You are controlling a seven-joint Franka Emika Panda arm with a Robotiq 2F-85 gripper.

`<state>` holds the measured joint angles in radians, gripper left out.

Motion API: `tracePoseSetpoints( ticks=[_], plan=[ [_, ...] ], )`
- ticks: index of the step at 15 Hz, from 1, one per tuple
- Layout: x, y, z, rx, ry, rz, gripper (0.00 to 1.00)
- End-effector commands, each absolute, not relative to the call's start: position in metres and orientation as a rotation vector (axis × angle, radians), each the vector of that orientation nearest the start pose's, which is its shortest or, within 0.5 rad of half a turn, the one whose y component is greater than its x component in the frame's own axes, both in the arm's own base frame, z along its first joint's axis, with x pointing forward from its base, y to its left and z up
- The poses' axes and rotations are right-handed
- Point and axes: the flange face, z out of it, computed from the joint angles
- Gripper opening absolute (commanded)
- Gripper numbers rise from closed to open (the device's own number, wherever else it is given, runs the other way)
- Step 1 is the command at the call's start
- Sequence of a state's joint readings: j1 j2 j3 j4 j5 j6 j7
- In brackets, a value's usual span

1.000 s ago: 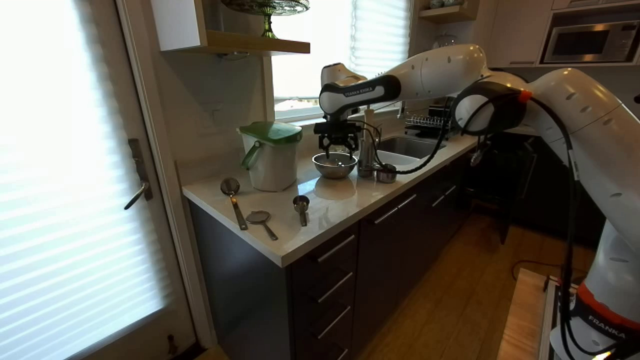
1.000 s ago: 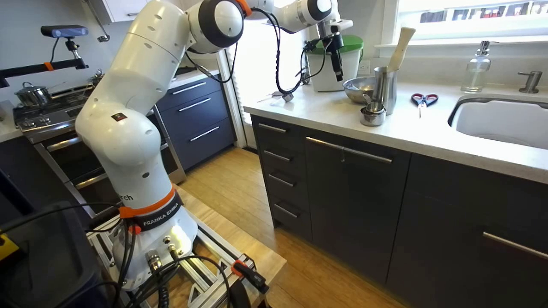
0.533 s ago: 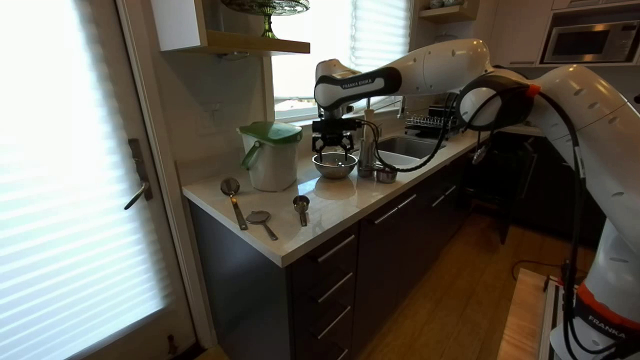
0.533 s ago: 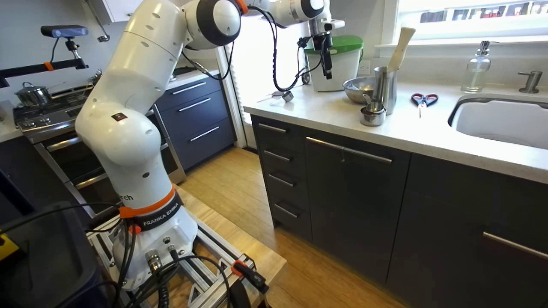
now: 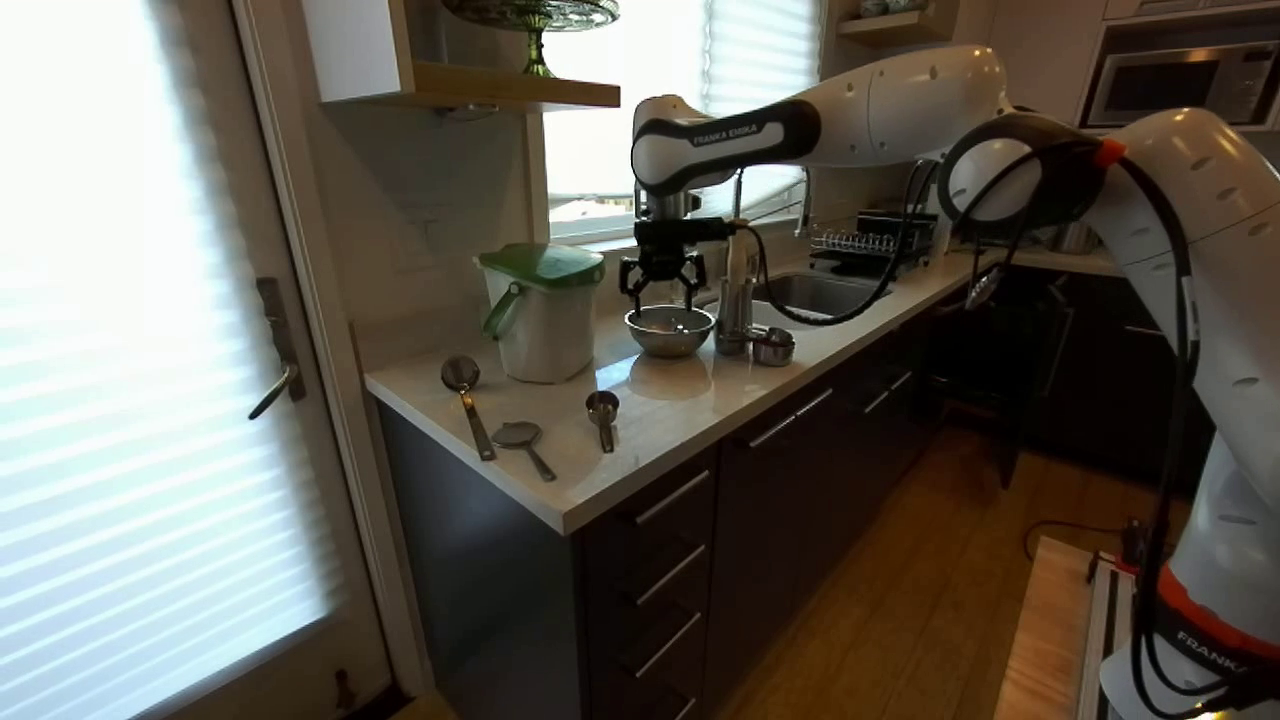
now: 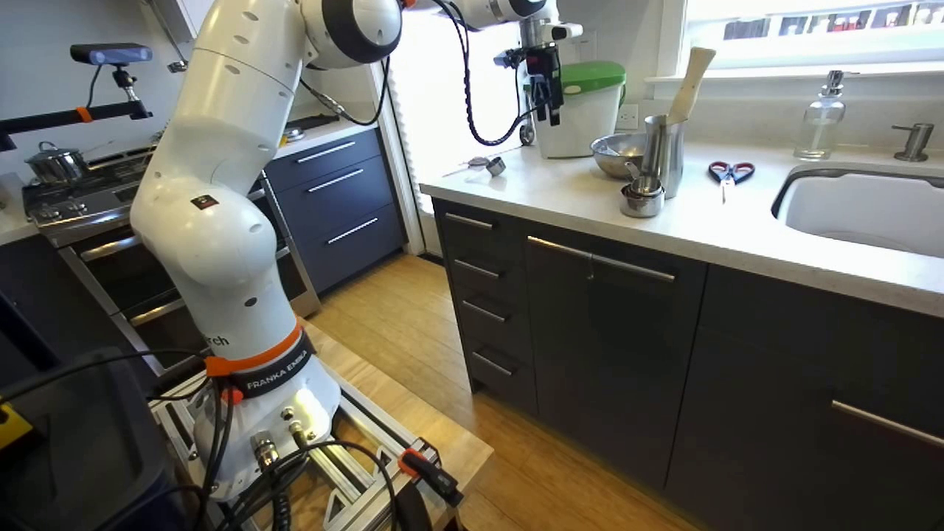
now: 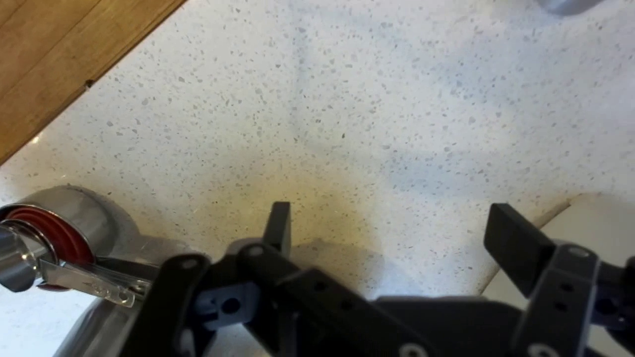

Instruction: Pick up the ring cutlery set and place it inside the metallic bowl

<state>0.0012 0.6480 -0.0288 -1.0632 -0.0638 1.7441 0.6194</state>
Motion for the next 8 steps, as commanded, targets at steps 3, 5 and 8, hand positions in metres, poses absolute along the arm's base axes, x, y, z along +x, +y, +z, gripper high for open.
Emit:
tracePoseSetpoints(
  ticks=[3, 5, 8],
  plan=[
    [0.689, -0.008, 0.491, -3.126, 0.598, -0.011, 1.00],
    [0.672, -0.003, 0.500, -3.144, 0.479, -0.003, 1.00],
    [0.643, 0.001, 0.513, -3.167, 0.347, 0.004, 1.00]
  ],
)
